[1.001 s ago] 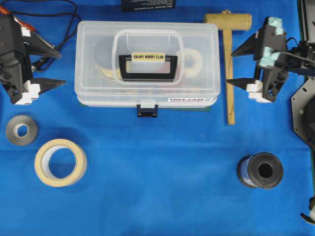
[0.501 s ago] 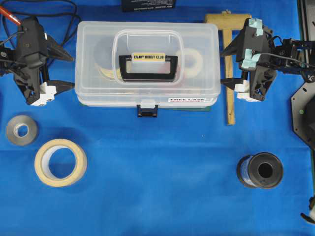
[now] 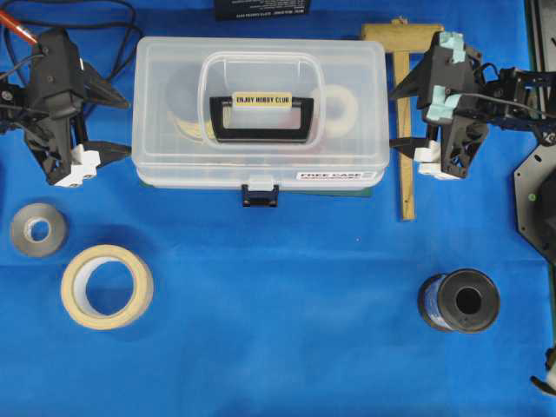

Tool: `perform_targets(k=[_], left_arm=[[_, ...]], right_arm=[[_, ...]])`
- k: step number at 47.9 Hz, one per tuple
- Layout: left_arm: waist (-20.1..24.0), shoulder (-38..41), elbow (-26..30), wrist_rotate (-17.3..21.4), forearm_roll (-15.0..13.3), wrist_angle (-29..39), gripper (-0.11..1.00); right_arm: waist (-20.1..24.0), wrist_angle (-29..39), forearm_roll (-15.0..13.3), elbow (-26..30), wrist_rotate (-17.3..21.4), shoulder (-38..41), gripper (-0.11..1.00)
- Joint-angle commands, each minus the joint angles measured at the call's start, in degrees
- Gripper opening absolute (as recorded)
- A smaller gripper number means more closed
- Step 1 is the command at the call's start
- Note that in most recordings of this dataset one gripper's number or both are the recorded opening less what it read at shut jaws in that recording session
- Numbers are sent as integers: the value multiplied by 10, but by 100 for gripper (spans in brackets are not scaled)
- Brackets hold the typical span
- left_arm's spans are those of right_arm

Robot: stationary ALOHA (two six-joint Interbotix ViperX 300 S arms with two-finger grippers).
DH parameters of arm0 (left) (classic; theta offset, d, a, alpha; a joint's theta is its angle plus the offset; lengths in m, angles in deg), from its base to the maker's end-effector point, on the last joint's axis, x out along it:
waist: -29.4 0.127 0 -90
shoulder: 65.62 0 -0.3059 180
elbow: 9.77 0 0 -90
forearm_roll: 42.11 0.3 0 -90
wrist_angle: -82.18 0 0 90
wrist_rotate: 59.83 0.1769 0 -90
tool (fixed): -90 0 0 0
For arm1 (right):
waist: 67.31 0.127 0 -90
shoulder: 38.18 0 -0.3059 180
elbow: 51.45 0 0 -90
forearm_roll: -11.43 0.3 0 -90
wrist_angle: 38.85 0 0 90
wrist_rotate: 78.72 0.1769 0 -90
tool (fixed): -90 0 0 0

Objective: Open the tool box with both arms.
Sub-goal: 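Grip the lid edges with both grippers and lift the lid upward, then swing the lid back away from the front with both grippers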

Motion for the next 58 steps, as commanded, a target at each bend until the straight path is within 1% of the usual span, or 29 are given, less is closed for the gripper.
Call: perform_targets(k=[1, 13, 21, 32, 49, 58], left_arm=[[-6, -21, 26, -7, -2, -9, 92], [4, -49, 26, -6, -2, -13, 92], [19, -69, 25, -5, -2, -16, 92], [32, -95, 24, -1, -2, -24, 92], [33, -103, 24, 1, -2, -46, 92], [46, -104, 25, 3, -2, -60, 92]], right_arm=[[11, -4, 4, 29, 9, -23, 84], [11, -3, 4, 29, 9, -65, 84], [7, -6, 3, 27, 9, -81, 84], [-1, -31, 3, 25, 10, -94, 84], [-10, -45, 2, 25, 10, -109, 84], [-21, -60, 2, 23, 10, -125, 84]])
